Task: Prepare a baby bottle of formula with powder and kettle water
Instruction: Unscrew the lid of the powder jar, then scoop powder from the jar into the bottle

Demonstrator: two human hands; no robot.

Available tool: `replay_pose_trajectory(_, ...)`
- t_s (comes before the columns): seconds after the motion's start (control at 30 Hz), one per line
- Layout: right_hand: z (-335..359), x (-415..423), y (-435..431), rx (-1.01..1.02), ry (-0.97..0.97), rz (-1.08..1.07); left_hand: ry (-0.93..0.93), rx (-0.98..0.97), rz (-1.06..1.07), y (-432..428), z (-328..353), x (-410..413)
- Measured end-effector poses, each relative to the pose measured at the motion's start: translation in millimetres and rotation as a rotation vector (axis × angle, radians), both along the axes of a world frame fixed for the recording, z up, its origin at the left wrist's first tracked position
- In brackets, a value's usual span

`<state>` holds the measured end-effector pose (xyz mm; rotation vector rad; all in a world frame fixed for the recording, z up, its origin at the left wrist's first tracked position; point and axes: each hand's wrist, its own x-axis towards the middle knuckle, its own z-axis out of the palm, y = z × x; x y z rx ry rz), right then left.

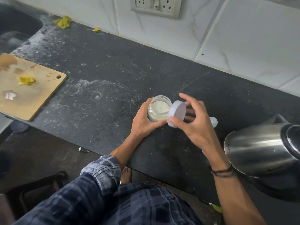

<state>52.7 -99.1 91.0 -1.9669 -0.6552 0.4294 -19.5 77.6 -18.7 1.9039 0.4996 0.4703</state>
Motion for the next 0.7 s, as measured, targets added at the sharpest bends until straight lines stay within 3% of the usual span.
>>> replay_pose_trajectory(0.4, -75.1, -65.9, -40.6, -0.038, -0.327, -0.157, 0.023, 0.030, 0.023, 0.4, -4.6, 1.3)
replay_pose_trajectory(0.7, -120.6, -69.1, -35.1, -0.053, -0.239, -0.104, 0.030, 0.019, 0.016, -0.2, -7.4, 1.9)
